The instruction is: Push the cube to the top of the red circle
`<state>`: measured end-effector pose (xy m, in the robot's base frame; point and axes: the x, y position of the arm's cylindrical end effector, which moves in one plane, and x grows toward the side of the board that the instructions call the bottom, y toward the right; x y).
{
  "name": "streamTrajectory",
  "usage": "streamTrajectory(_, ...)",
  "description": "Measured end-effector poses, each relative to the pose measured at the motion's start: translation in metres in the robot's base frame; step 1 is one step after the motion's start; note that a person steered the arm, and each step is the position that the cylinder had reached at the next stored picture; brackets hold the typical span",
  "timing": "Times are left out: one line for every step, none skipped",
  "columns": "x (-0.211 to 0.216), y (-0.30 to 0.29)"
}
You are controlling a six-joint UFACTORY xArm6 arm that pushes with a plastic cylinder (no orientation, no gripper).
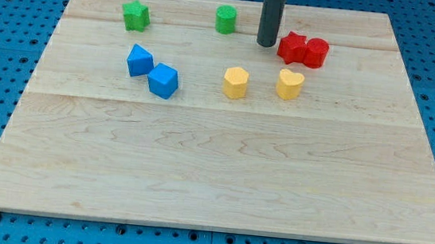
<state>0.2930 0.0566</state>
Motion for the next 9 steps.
streamTrajectory(0.012, -0.015)
streamTrajectory(0.015, -0.061)
streamTrajectory(0.019, -0.084)
streamTrajectory(0.040, -0.138)
streamTrajectory(0.050, -0.142)
streamTrajectory(0.066, -0.164)
streamTrajectory(0.025, -0.203)
streamTrajectory(0.015, -0.223)
streamTrajectory(0.002, -0.258)
